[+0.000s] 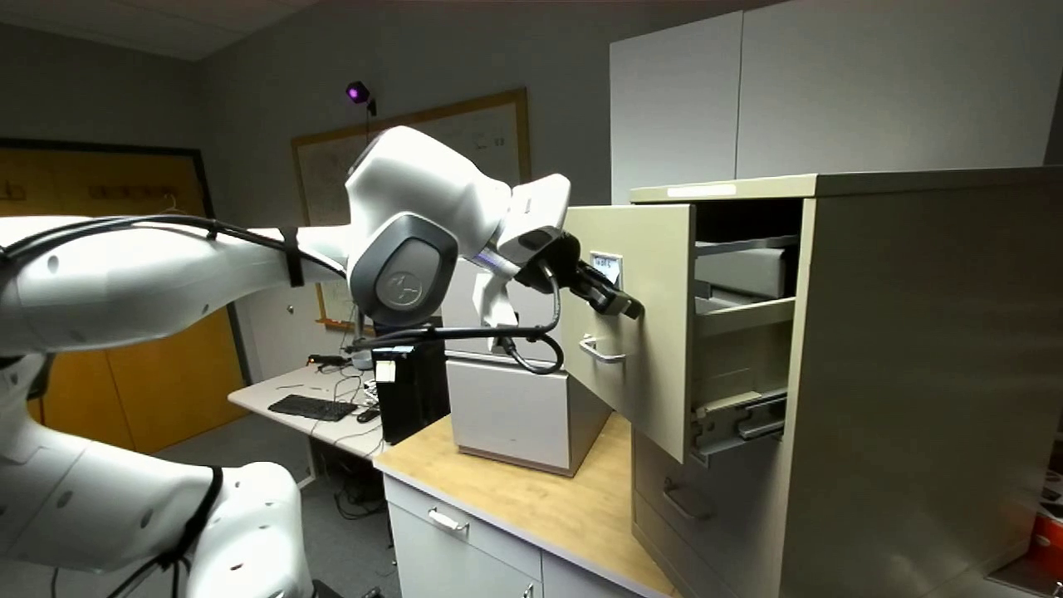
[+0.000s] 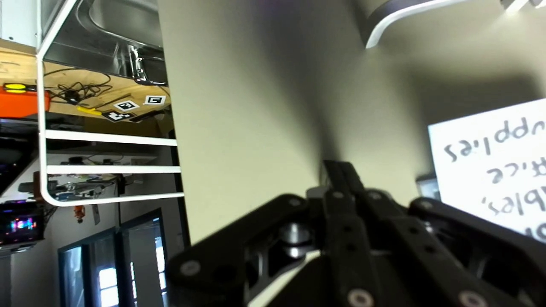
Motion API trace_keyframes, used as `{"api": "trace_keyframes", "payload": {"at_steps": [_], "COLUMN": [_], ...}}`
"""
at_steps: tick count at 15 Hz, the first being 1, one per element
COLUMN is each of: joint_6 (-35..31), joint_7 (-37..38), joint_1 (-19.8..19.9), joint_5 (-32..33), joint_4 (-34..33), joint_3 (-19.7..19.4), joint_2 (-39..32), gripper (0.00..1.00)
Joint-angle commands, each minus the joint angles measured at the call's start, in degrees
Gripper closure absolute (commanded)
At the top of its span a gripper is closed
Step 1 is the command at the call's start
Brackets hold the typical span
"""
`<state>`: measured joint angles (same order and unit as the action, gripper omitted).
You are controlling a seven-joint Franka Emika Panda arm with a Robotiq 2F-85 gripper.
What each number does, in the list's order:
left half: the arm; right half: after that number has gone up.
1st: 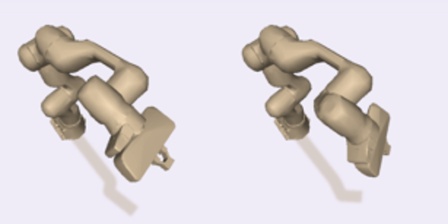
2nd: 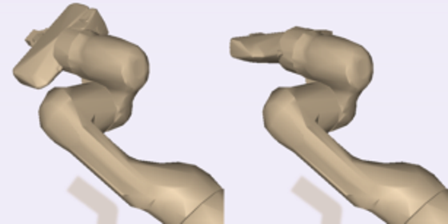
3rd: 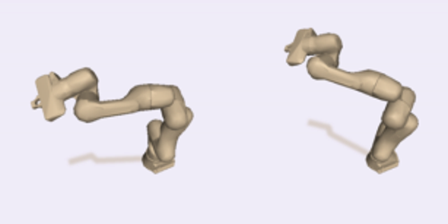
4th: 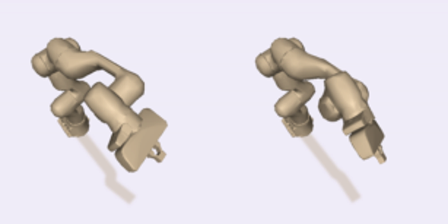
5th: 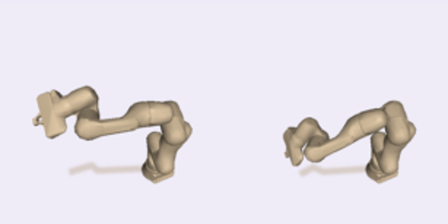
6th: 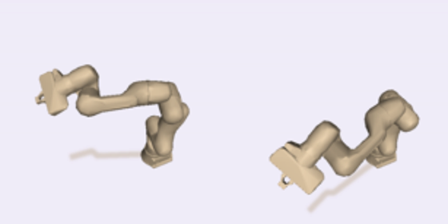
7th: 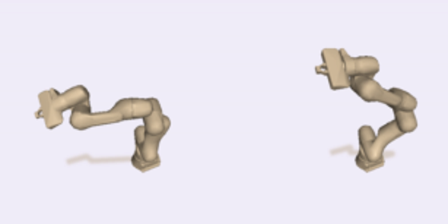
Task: Close the open drawer on the beige filing cabinet
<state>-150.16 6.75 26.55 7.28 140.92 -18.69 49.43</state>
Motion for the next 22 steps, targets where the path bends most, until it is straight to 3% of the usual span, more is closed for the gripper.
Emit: {"api": "trace_keyframes", "payload": {"at_steps": [1, 9, 15, 22], "joint_6": [-1.37, -0.25, 4.5, 8.9], "joint_7": [0.01, 0.11, -1.04, -2.16], "joint_1": [-1.78, -3.88, -7.83, -9.04], "joint_5": [-2.65, -4.5, -7.72, -10.31], "joint_4": [-4.25, -8.83, -15.68, -23.79], "joint_3": [0.49, 0.87, -0.37, -2.34], "joint_2": [-5.64, -12.85, -19.83, -27.29], "gripper": [1.0, 1.0, 1.0, 1.0]}}
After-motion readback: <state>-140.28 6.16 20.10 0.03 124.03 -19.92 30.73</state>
